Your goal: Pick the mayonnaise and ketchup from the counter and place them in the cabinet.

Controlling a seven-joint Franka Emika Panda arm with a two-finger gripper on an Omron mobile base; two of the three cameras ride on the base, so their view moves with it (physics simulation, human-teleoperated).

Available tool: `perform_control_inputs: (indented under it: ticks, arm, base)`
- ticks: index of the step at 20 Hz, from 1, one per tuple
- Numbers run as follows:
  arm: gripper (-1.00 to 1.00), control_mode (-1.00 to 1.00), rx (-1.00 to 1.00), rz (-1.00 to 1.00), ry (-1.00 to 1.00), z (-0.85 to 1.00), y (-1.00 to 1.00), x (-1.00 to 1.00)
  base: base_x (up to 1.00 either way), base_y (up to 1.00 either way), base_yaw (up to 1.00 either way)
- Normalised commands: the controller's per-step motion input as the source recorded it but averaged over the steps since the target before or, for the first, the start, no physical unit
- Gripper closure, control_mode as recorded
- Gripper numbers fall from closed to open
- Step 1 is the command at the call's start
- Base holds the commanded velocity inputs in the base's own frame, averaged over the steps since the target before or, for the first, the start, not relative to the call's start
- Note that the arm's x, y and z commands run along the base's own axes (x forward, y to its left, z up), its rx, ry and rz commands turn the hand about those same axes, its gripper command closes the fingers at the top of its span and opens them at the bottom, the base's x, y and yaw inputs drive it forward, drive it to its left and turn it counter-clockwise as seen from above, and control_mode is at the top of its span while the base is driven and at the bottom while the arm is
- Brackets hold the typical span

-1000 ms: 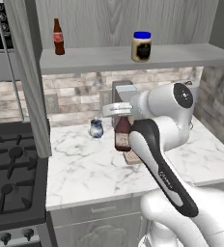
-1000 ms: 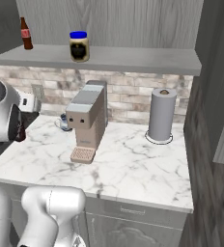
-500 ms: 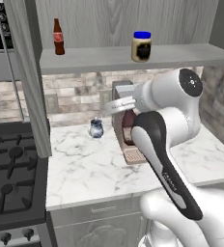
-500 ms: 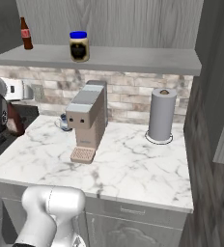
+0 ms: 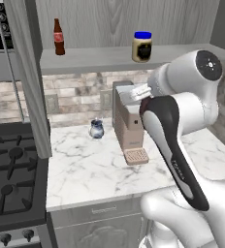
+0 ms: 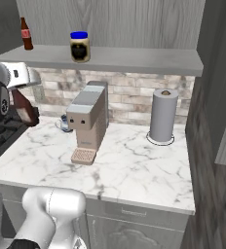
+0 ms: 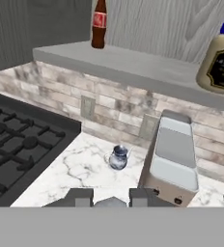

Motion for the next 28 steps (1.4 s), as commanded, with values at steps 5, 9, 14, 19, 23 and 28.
perform_control_inputs:
  ticks: [5, 9, 14, 19, 23, 28]
  arm:
    - [1.0, -1.0, -0.09, 0.0, -0.05, 0.38, -0.46, 0.0]
    - [1.0, -1.0, -0.1, 0.0, -0.07, 0.36, -0.37, 0.0]
    - [1.0, -1.0, -0.1, 0.02, -0.09, 0.29, -0.31, 0.0]
    - [1.0, -1.0, -0.06, 0.03, -0.11, 0.15, -0.2, 0.0]
    - [1.0, -1.0, -0.08, 0.01, -0.09, 0.01, -0.25, 0.05]
    - [1.0, -1.0, -0.06, 0.01, -0.06, 0.05, -0.26, 0.19]
  base:
    - [0.0, 0.0, 0.0]
    - [0.0, 0.0, 0.0]
    - [0.0, 0.0, 0.0]
    - [0.0, 0.0, 0.0]
    - [0.0, 0.0, 0.0]
    - [0.0, 0.0, 0.0]
